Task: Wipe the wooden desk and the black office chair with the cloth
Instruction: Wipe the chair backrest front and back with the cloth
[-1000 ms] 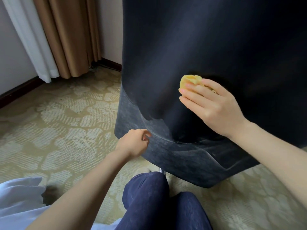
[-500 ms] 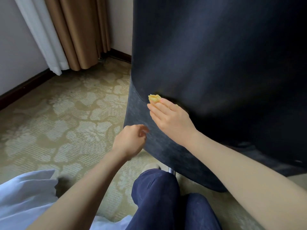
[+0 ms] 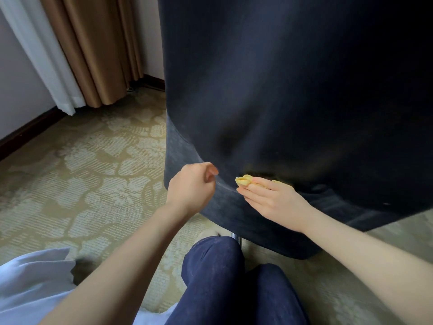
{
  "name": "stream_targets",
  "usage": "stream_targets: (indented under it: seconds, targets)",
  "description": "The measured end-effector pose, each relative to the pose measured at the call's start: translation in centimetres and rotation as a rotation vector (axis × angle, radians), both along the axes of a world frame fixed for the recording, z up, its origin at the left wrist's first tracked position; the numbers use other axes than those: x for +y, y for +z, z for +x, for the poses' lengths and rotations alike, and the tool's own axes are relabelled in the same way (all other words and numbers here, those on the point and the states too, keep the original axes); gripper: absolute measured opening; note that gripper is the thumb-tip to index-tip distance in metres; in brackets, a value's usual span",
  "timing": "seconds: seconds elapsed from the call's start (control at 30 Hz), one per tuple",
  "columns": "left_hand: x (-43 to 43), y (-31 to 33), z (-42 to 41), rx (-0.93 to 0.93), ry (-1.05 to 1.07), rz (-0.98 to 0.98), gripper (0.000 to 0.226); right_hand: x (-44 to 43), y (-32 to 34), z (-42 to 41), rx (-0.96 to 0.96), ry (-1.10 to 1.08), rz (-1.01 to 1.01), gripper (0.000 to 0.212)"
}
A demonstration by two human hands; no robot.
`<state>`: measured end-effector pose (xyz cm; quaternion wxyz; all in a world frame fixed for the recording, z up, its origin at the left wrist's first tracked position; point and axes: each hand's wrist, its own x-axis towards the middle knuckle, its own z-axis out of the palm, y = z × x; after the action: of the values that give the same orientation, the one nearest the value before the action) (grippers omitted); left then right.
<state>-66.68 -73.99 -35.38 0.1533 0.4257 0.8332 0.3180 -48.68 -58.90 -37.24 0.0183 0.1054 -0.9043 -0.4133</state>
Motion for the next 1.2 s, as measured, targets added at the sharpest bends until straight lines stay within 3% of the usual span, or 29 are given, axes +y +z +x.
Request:
stream_targets:
  seconds: [0.1, 0.23, 0.33, 0.5, 0.7, 0.93, 1.2]
  targets:
    - [0.0, 1.2, 1.7, 0.017, -0.024, 0.036, 0.03, 0.3, 1.8, 2.4, 0.045, 0.003, -0.023, 0.028]
    - [0.1, 2.1, 3.0, 0.045, -0.056, 0.161, 0.035, 0.4, 5.4, 4.6, 0.099, -0.022, -0.059, 0.041]
    - [0.4, 2.1, 3.6, 0.019, -0.105, 0.211, 0.056, 0.2, 8.8, 5.5, 0.199, 0.001, -0.081, 0.044]
    - [0.9, 1.4, 4.4, -0.144, -0.202, 0.159, 0.089, -0.1, 12.8, 4.0, 0.394, 0.1, -0.089, 0.029]
    - [1.6, 0.8, 3.8, -0.166, -0.281, 0.097, 0.106, -0.5, 11.2, -0.8, 0.611, 0.128, -0.138, 0.026]
    - [2.0, -0.7, 2.7, -0.113, -0.314, 0.093, 0.112, -0.4, 4.4, -2.9, 0.559, 0.082, -0.217, 0.025]
    - [3.0, -0.9, 2.3, -0.106, -0.233, 0.073, 0.103, 0.1, -2.1, 2.5, 0.241, -0.01, -0.195, 0.029]
